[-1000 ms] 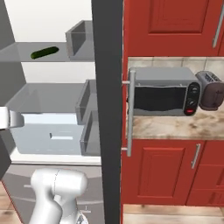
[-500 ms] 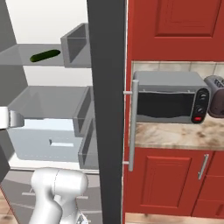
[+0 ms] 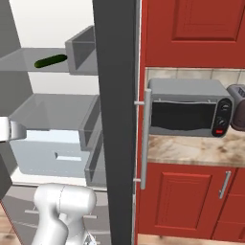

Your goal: Gather the bell pepper and cucumber from the fridge and place them on a tray on the dining counter. Then gather the chicken drumstick and steak from the fridge and place them on the other tray.

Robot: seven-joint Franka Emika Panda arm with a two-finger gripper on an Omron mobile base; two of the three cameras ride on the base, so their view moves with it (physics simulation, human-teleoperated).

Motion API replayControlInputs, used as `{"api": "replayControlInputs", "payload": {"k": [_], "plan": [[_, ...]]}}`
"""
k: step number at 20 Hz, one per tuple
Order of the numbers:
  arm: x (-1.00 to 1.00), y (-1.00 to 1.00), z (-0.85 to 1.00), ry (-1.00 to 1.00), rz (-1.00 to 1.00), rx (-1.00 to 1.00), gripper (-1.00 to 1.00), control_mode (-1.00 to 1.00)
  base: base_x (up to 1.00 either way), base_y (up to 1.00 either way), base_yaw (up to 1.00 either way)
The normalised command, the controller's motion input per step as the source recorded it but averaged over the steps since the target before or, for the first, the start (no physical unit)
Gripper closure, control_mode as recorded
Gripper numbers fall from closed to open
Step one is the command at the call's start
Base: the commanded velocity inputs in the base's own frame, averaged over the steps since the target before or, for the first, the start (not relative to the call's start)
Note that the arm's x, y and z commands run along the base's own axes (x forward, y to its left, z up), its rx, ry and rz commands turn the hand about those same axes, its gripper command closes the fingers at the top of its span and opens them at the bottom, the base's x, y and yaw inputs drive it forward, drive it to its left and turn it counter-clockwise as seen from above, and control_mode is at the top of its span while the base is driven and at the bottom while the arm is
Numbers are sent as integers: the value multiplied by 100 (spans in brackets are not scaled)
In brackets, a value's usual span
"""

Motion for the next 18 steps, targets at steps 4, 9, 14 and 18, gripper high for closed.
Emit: {"api": "replayControlInputs", "payload": {"k": [4,9,14,18], "plan": [[3,2,-1,2,1,0,-100,-100,33,0,4],[18,3,26,-2,-5,-1,-100,-100,0,0,0],[11,0,99,-7,-12,-4,-100,-100,0,0,0],[5,-13,84,-1,-12,-2,-100,-100,0,0,0]]}}
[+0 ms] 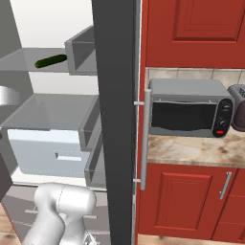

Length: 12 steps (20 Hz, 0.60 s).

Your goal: Gather the bell pepper and cucumber from the fridge and place them on a tray on the dining counter. Then gather the chicken drumstick and steak from the fridge and place them on the other tray.

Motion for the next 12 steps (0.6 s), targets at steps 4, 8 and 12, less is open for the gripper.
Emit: {"api": "replayControlInputs", "payload": {"k": [4,8,12], "plan": [[45,-7,42,0,-7,0,-100,-100,0,0,0],[71,0,2,2,-5,0,-100,-100,0,0,0],[70,13,0,0,-1,0,-100,-100,0,0,0]]}}
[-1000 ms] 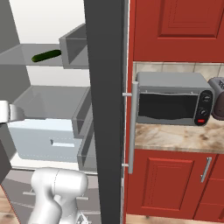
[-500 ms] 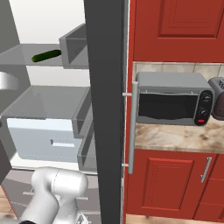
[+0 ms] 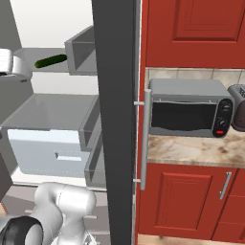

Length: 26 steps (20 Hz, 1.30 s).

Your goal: Gather the bell pepper and cucumber from the fridge and place them on a tray on the dining counter. Then gather the chicken drumstick and steak from the fridge and place them on the other tray.

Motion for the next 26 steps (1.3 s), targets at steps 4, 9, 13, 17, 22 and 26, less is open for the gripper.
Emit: {"api": "replayControlInputs", "payload": {"k": [4,9,13,17,22,26], "plan": [[57,16,-3,0,0,1,-100,-100,0,0,0],[58,10,0,0,0,5,-100,-100,0,0,0],[70,33,0,0,-3,2,-100,-100,0,0,0],[70,51,0,0,-10,0,-100,-100,0,0,0],[71,36,-5,0,-18,0,-100,-100,0,0,0],[74,19,-9,1,-16,0,-100,-100,0,0,0]]}}
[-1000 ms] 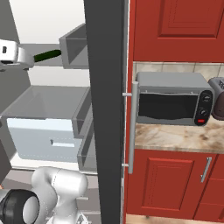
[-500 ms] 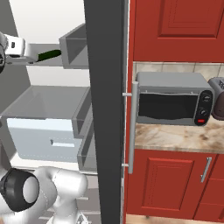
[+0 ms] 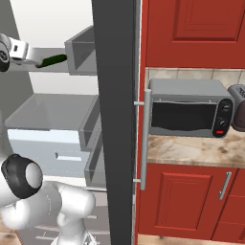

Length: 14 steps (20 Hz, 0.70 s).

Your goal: Gather the bell pepper and cucumber from the fridge and place them on a tray on the dining counter. Then gather the chicken drumstick and steak from the fridge and place them on the other tray.

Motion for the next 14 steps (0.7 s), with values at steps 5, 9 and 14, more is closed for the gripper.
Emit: {"api": "replayControlInputs", "payload": {"k": [5,9,14], "plan": [[66,11,-2,3,-11,0,-100,-100,0,0,0],[48,10,0,6,-7,4,-100,-100,0,0,0],[39,12,0,9,-5,4,-100,-100,0,0,0]]}}
